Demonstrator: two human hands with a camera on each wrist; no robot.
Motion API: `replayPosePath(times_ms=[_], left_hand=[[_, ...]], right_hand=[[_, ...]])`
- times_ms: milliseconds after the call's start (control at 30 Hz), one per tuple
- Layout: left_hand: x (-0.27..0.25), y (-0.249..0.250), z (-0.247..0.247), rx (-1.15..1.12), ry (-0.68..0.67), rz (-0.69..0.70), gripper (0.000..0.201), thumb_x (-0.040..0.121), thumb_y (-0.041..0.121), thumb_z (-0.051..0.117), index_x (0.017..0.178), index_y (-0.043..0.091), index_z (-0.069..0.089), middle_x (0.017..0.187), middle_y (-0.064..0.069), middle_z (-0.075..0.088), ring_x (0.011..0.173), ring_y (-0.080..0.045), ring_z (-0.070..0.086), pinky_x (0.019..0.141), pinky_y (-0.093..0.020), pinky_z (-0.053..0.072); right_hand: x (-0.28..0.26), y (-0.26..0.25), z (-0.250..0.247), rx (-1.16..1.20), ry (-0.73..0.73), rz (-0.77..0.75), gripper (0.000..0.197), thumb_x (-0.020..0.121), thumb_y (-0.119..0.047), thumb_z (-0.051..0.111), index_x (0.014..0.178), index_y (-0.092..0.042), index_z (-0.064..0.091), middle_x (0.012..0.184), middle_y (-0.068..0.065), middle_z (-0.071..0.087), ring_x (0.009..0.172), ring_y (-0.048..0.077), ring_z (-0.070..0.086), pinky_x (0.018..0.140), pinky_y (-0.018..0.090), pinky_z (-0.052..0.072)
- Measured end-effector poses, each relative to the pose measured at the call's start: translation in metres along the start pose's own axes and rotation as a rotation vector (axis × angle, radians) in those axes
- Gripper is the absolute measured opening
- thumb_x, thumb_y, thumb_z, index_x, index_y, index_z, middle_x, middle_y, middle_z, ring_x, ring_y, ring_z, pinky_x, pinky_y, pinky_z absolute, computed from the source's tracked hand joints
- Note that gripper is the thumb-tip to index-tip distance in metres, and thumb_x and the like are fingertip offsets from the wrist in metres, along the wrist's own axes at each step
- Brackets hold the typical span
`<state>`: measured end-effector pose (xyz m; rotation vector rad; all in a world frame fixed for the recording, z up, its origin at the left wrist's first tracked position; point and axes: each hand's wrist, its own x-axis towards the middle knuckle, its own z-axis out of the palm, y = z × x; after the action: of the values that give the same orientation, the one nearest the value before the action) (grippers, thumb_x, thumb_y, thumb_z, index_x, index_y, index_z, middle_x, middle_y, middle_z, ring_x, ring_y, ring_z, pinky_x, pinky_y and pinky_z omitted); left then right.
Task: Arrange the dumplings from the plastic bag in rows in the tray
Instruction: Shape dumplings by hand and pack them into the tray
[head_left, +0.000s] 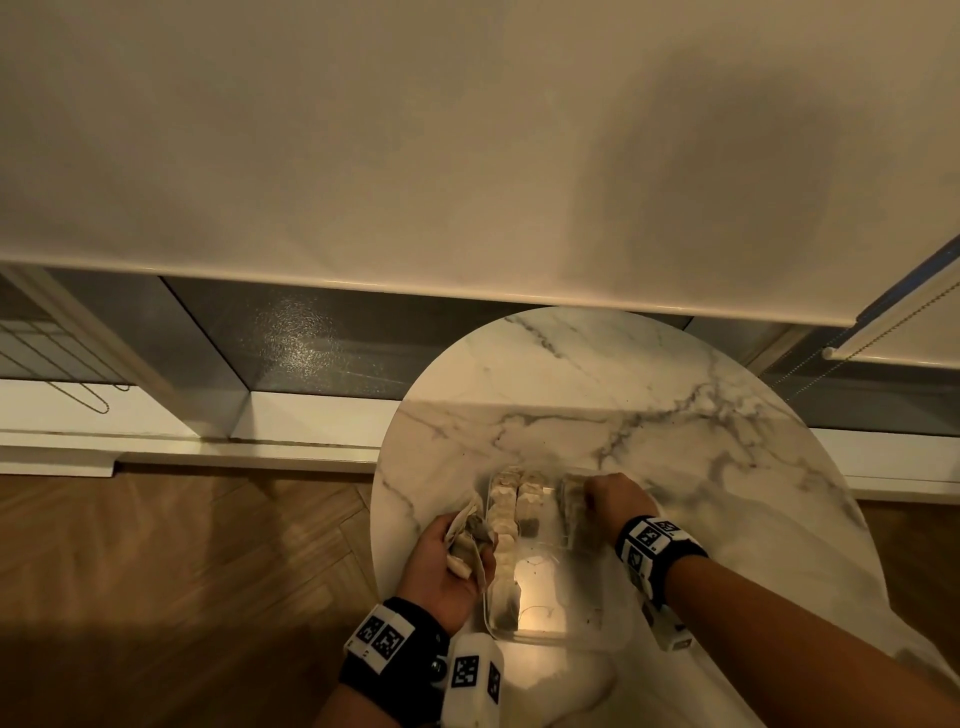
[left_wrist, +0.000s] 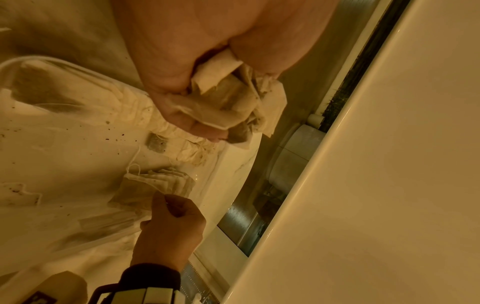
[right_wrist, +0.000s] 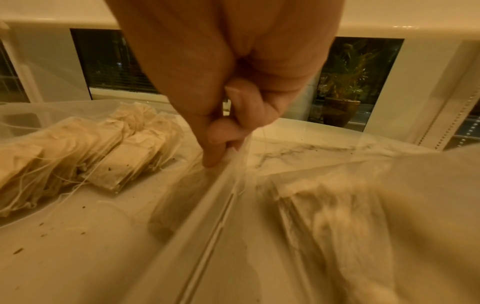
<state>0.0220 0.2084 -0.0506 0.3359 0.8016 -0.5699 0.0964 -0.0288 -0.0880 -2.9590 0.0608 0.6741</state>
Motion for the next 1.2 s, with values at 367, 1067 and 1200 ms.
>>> replayPosePath(times_ms=[367, 1067, 1200], left_hand=[[0.007, 0.000, -0.005, 0.043, -0.005, 0.009, 0.019, 0.076, 0.025, 0.067, 0.068, 0.009, 0.071, 0.064, -0.002, 0.062, 0.055, -0.011, 0.060, 0.052, -0.019, 0.047], [0.005, 0.001, -0.002, 0.015, -0.013, 0.004, 0.017, 0.076, 0.023, 0.068, 0.069, 0.007, 0.069, 0.062, -0.002, 0.060, 0.050, -0.010, 0.059, 0.049, -0.019, 0.047], [0.005, 0.000, -0.003, 0.022, -0.012, 0.011, 0.014, 0.075, 0.022, 0.070, 0.075, 0.008, 0.069, 0.065, -0.001, 0.061, 0.053, -0.010, 0.058, 0.051, -0.019, 0.047]], right_hand=[[0.000, 0.006, 0.004, 0.112, 0.019, -0.006, 0.023, 0.093, -0.021, 0.052, 0.107, -0.017, 0.071, 0.111, 0.008, 0.067, 0.101, 0.026, 0.064, 0.089, 0.033, 0.051], [-0.045, -0.019, 0.035, 0.236, -0.081, 0.140, 0.026, 0.090, -0.036, 0.057, 0.108, -0.020, 0.067, 0.113, 0.005, 0.068, 0.101, 0.021, 0.064, 0.083, 0.025, 0.050], [-0.045, -0.023, 0.041, 0.253, -0.084, 0.157, 0.041, 0.089, -0.029, 0.055, 0.127, -0.014, 0.058, 0.129, 0.009, 0.060, 0.115, 0.024, 0.059, 0.093, 0.028, 0.048]])
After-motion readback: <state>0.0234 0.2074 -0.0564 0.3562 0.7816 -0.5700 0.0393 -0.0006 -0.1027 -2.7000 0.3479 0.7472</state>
